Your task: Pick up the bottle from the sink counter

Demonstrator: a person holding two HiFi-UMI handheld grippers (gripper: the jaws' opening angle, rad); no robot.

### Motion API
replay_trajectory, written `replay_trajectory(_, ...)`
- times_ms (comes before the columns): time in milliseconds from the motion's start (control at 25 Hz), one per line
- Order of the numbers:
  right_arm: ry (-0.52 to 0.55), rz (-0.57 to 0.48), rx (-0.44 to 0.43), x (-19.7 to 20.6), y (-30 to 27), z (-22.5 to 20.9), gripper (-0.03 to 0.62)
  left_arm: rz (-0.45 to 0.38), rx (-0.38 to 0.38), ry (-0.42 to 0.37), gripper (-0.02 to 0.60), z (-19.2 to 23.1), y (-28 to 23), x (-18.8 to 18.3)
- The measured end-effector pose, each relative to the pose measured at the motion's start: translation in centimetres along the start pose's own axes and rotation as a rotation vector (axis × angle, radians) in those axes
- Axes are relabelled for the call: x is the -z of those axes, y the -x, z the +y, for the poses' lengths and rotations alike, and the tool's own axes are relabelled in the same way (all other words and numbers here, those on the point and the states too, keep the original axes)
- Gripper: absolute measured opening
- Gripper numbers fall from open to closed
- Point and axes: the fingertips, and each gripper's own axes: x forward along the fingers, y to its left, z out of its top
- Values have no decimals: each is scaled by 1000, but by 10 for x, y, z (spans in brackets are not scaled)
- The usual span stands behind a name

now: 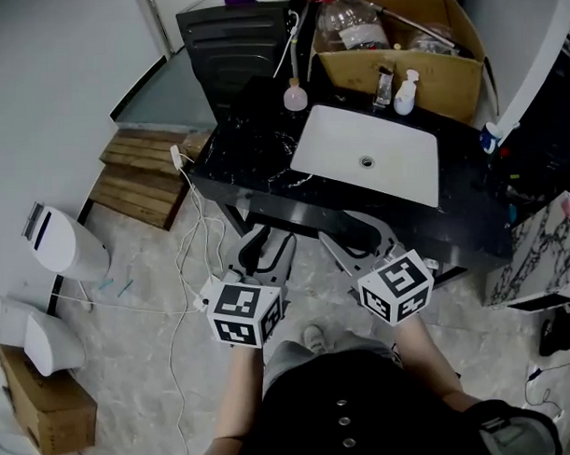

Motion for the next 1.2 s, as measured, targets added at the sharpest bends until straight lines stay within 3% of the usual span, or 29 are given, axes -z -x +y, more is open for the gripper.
replay_trajectory(240, 0, 23, 3, 4, -24, 4, 175, 12, 12, 22, 170, 20, -3, 8)
replay_trajectory(720, -14, 39, -55, 5, -71, -4, 176, 30, -40, 55, 170, 61, -18, 15)
replay_trajectory(1200, -22, 27, -71, -17, -159, -85, 178, 48, -49, 52, 170, 128, -114, -8)
